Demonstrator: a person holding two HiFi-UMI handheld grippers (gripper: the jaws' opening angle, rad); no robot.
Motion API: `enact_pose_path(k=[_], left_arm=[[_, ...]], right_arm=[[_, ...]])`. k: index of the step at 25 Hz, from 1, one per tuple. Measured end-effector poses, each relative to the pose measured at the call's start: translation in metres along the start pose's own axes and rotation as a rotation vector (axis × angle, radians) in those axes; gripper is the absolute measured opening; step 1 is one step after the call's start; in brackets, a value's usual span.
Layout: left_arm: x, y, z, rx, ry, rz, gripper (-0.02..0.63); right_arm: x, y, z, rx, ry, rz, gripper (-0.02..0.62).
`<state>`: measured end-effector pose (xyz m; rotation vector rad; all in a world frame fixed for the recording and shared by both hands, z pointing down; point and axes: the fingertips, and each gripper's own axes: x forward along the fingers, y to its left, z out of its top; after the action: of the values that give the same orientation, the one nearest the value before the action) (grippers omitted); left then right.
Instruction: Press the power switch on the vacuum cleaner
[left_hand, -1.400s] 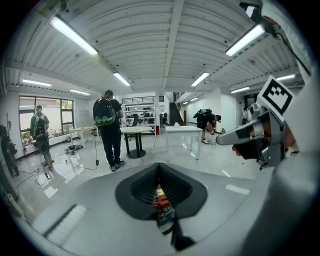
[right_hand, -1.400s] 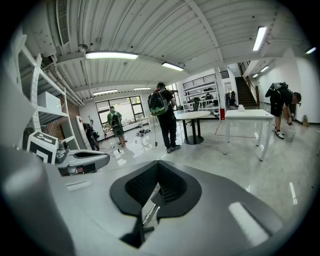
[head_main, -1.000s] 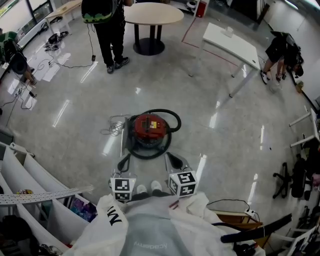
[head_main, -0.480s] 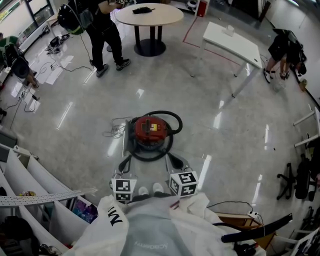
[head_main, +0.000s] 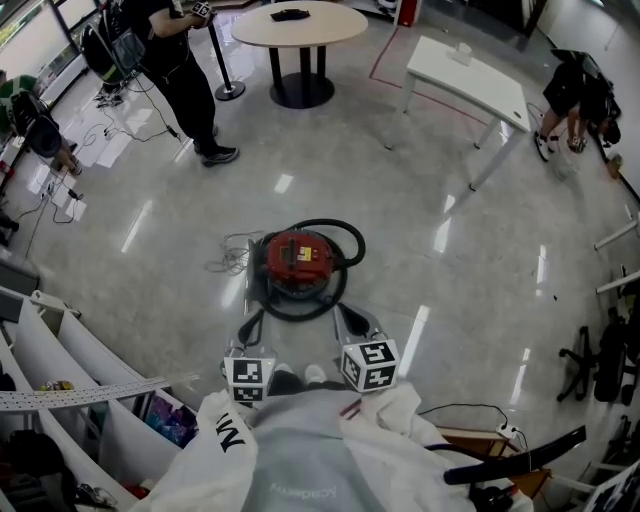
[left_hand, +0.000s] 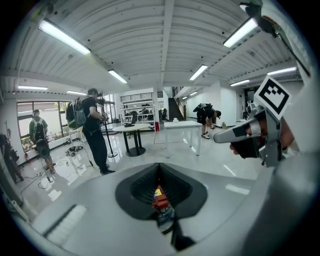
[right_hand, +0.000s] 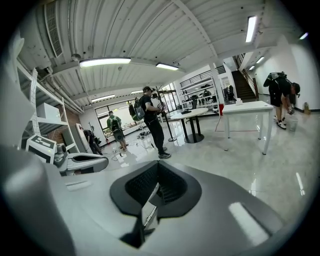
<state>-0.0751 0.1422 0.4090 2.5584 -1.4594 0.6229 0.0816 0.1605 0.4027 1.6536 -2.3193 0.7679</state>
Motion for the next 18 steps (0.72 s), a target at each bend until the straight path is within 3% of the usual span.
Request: enact_pose_path(k=[18], left_arm=[[0.032,0.032,0.007,0.01,0.005,-0.04,0.0]], right_arm=[[0.039,0.004,0.013,0.0,0.024,-0.029,0.0]])
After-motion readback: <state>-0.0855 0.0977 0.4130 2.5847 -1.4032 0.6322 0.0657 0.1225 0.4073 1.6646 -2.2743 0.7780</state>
